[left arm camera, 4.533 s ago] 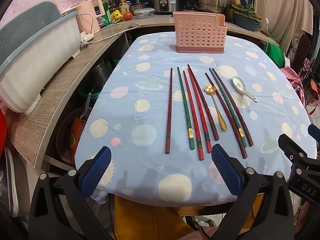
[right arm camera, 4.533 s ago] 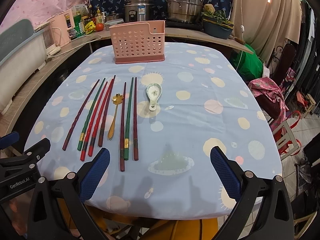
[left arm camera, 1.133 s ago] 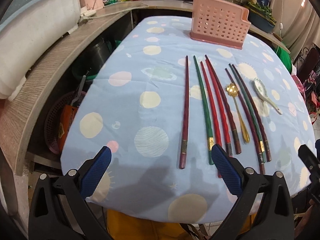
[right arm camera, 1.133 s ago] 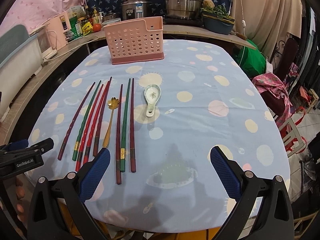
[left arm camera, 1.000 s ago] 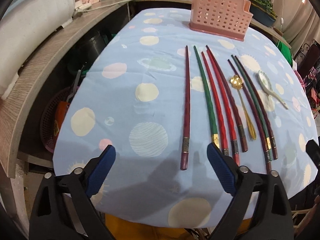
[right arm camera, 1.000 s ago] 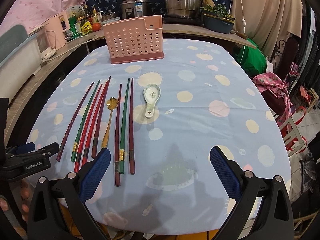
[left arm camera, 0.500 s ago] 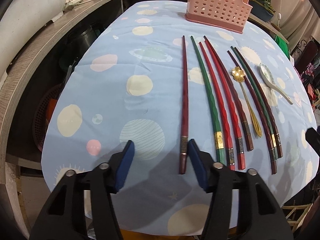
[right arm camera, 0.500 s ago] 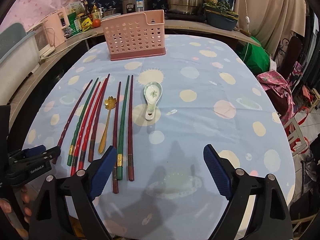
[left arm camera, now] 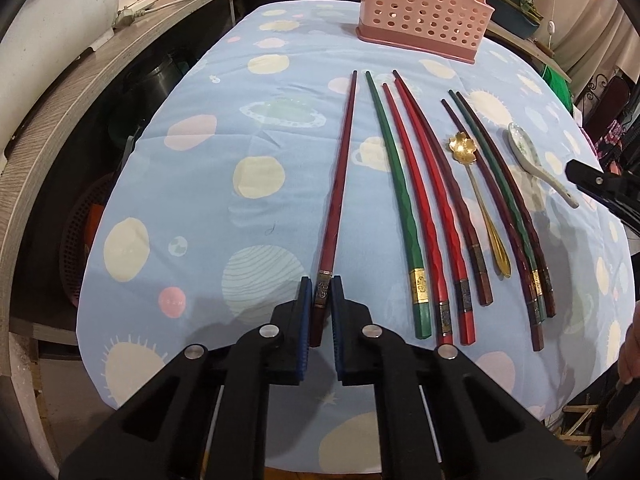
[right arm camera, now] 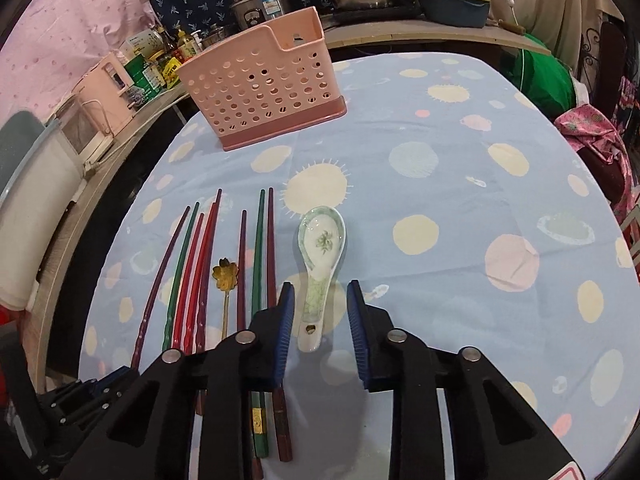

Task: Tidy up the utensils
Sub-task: 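Grasp the dark red chopstick with the left tool while the right tool grasps the white ceramic spoon, then lift the chopstick with the left tool while the right tool carries the spoon to the pink basket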

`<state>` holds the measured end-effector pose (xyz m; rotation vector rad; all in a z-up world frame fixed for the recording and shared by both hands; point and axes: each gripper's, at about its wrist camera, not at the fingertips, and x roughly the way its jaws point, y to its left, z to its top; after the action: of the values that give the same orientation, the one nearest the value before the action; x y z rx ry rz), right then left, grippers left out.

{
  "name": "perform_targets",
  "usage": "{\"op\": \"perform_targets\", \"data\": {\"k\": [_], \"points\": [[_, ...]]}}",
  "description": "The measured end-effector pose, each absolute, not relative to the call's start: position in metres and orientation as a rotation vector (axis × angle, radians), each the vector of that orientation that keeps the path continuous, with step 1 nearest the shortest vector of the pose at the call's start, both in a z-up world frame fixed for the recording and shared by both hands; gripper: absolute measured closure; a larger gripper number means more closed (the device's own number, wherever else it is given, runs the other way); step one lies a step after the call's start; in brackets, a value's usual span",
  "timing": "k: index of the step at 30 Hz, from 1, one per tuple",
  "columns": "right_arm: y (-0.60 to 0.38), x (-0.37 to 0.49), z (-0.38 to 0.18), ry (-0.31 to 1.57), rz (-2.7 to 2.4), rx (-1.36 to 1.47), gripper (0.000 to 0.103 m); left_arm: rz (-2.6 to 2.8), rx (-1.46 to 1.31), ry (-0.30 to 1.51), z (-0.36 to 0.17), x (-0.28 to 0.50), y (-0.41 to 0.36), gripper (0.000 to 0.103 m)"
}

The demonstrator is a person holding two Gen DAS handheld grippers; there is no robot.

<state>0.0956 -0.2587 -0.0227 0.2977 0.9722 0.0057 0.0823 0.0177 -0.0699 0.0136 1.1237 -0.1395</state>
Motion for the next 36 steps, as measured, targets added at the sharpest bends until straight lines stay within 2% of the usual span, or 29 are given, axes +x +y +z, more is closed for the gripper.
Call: {"op": "perform_targets", "data": {"k": [5, 19, 23, 30, 36], "points": [[-0.261, 0.105, -0.043, 1.027, 0.023, 0.339, 0.090, -0.134, 0.019, 1.128, -0.070, 0.083, 0.017, 0.094], [-0.247, 0.101, -0.058, 1.030, 0.032, 0.268, 0.090, -0.129, 0.026, 1.132, -0.070, 0.086, 0.015, 0.094], [-0.250, 0.100, -0.059, 1.028, 0.030, 0.281, 0.094, -0.131, 0.019, 1.132, -0.070, 0.087, 0.015, 0.094], [-0.256, 0.093, -0.045, 1.011, 0.018, 0.289, 0.096, -0.139, -0.008, 1.115, -0.062, 0.088, 0.018, 0.096], [-0.266, 0.085, -0.017, 0.956, 0.002, 0.294, 0.096, -0.144, -0.037, 1.056, -0.034, 0.088, 0.023, 0.096]]}}
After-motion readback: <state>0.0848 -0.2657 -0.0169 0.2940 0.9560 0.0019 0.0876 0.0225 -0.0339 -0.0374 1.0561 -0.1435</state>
